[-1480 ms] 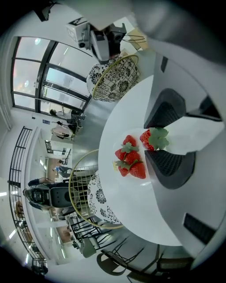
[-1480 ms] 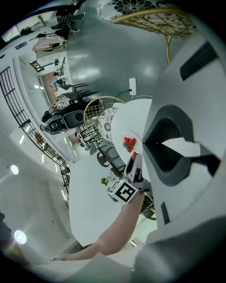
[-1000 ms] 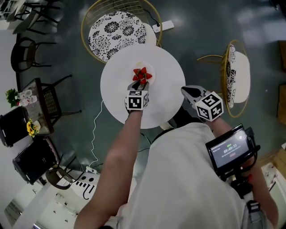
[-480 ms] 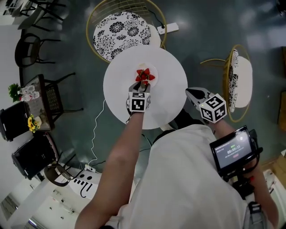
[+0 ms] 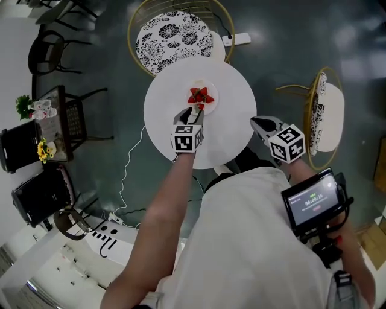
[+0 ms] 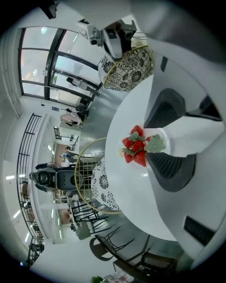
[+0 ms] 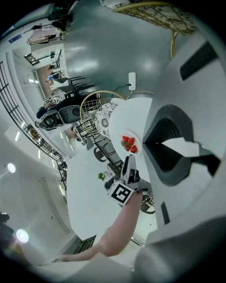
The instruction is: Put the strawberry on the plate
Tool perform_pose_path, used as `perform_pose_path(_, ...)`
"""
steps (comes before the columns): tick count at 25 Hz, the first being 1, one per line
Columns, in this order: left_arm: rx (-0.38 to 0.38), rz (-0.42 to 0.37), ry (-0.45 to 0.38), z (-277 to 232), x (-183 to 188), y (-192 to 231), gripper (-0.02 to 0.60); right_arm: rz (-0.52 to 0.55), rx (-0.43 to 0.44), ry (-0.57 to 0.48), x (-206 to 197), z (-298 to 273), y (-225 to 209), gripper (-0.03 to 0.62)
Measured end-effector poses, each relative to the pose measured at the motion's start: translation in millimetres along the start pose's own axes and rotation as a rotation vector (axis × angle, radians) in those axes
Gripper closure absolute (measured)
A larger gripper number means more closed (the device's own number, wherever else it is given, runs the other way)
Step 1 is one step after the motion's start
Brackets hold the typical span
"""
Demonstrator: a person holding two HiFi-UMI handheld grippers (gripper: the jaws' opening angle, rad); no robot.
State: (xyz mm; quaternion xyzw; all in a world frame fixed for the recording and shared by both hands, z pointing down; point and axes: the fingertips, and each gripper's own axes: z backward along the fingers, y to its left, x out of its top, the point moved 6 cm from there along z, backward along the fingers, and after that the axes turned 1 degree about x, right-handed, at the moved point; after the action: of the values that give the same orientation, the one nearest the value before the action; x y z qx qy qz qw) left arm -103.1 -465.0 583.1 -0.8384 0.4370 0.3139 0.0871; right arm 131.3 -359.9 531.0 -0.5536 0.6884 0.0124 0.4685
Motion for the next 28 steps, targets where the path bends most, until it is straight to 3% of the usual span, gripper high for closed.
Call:
perform_pose_path(11,-0.032,0.003,-0.108,40,-22,-23,0.429,0.076,0.06,-0.038,-4,-5,7,0.589)
perform_pose_path(13,-0.032,0.008,-0.135,68,-36,-32,0.552,0.091,0.073,-0.05,-9,5,30,0.589)
perform_pose_path(15,-0.036,0.033,-0.171,96,-47,-40,0.574,0.105,0.086,-0.064,-13,17,54,0.589)
perform_pose_path(24,-0.051,0.119,-0.276,177,-104,-81,0.575,0.183,0.107,-0.068,-46,51,105,0.589)
perform_pose_path(28,-0.04,0.148,-0.306,194,-118,-82,0.575,0.211,0.115,-0.07,-40,48,107,0.589)
